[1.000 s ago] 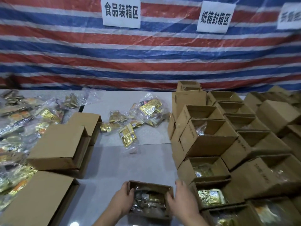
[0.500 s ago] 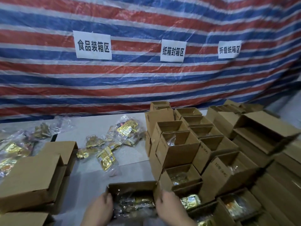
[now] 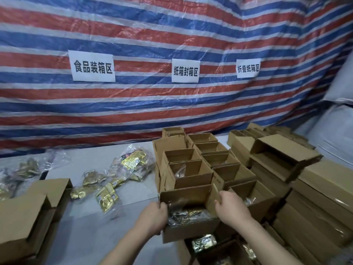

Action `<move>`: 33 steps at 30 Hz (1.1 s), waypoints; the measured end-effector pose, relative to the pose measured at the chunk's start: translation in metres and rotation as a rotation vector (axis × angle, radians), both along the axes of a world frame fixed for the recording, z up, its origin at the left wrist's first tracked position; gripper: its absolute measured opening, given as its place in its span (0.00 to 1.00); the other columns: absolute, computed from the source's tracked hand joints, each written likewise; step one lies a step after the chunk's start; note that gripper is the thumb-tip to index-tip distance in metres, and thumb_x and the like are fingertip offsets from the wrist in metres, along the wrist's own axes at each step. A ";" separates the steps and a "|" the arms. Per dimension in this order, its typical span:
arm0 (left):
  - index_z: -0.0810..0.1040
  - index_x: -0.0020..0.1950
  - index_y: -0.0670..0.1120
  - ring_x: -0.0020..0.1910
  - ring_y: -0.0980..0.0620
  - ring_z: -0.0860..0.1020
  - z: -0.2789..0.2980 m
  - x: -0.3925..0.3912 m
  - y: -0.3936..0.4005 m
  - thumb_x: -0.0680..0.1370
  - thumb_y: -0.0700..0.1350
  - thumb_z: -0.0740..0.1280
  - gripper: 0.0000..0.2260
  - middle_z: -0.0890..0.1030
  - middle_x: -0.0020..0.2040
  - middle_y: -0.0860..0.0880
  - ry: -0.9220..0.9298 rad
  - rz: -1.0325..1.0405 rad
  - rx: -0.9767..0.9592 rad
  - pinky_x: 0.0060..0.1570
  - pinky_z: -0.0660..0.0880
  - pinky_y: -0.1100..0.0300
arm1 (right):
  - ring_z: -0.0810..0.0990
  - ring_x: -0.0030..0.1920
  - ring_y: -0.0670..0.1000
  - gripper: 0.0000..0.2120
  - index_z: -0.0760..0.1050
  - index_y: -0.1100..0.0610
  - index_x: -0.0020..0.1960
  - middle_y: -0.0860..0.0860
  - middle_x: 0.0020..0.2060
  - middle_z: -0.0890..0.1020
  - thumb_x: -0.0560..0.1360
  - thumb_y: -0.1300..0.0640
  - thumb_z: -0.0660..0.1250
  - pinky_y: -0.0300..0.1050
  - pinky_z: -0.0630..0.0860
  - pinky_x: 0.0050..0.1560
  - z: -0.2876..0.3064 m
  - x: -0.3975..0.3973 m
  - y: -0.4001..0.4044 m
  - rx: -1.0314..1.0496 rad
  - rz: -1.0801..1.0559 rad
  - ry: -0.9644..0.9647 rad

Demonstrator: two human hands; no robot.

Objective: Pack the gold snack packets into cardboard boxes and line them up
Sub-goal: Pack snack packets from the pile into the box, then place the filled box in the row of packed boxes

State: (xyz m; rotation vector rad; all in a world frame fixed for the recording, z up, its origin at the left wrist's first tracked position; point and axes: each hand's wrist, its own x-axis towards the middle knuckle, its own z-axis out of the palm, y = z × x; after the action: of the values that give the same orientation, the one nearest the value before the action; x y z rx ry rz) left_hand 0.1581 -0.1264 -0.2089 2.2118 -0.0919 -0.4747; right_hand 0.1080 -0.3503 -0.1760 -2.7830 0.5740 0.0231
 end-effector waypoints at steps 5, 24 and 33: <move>0.74 0.50 0.43 0.41 0.47 0.80 -0.002 0.016 -0.053 0.83 0.47 0.51 0.14 0.79 0.46 0.42 0.086 0.068 -0.032 0.35 0.81 0.58 | 0.71 0.33 0.43 0.12 0.68 0.45 0.37 0.41 0.34 0.74 0.79 0.53 0.64 0.38 0.65 0.30 0.005 0.025 -0.042 -0.093 0.043 0.023; 0.74 0.60 0.38 0.54 0.42 0.80 -0.036 0.069 -0.117 0.84 0.45 0.51 0.17 0.78 0.57 0.39 0.121 0.222 0.063 0.50 0.81 0.50 | 0.77 0.35 0.43 0.06 0.73 0.45 0.43 0.43 0.36 0.77 0.76 0.54 0.69 0.38 0.73 0.35 -0.036 0.112 -0.096 -0.203 0.215 0.045; 0.73 0.61 0.44 0.49 0.48 0.81 -0.046 0.065 -0.117 0.81 0.63 0.51 0.25 0.81 0.52 0.44 0.263 0.305 -0.157 0.48 0.80 0.56 | 0.72 0.30 0.41 0.10 0.72 0.47 0.59 0.42 0.39 0.74 0.78 0.51 0.66 0.35 0.68 0.26 -0.049 0.116 -0.092 -0.320 0.239 -0.106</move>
State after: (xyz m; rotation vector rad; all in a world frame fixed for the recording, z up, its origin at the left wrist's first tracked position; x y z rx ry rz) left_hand 0.2233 -0.2430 -0.2554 1.9477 0.3328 -0.5607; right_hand 0.2244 -0.4419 -0.2251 -3.1241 0.2324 -0.1796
